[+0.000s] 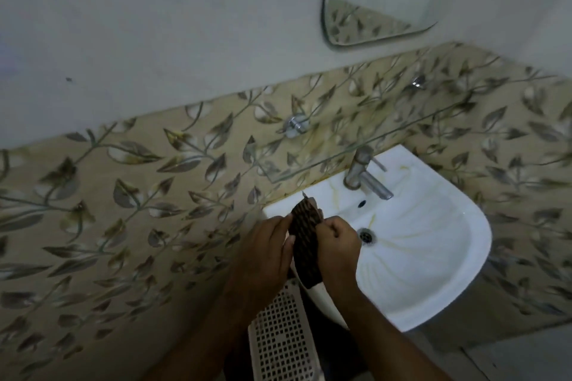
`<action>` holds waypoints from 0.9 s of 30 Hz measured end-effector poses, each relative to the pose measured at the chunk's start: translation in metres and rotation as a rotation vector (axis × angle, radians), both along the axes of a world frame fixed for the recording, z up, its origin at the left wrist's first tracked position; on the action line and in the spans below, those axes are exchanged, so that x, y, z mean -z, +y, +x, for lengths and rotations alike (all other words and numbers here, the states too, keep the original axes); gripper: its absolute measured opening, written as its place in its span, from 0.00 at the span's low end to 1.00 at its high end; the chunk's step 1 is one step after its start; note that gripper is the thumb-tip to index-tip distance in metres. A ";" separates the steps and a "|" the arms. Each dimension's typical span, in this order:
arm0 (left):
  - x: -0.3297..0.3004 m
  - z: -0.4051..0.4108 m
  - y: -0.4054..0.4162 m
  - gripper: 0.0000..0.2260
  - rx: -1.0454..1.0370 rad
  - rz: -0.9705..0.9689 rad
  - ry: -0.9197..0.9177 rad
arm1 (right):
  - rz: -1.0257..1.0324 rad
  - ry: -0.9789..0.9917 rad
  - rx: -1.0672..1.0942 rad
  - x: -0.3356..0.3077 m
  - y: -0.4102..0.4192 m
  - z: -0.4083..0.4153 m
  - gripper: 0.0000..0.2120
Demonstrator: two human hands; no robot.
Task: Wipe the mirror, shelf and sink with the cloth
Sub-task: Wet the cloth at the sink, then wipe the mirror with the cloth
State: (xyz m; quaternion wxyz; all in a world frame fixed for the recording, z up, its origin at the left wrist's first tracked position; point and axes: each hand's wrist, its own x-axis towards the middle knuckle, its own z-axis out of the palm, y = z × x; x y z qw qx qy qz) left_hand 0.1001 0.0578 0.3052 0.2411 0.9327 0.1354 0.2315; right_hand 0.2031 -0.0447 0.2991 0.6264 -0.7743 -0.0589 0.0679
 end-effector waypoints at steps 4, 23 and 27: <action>-0.059 0.031 -0.011 0.14 0.155 0.220 -0.178 | 0.192 0.011 0.141 -0.064 -0.020 0.032 0.15; -0.341 0.176 0.013 0.22 -0.014 0.747 -0.328 | 0.655 -0.231 -0.106 -0.317 -0.021 0.159 0.08; -0.389 0.198 0.030 0.23 -0.077 0.823 -0.309 | 0.595 -0.262 0.118 -0.354 0.002 0.187 0.10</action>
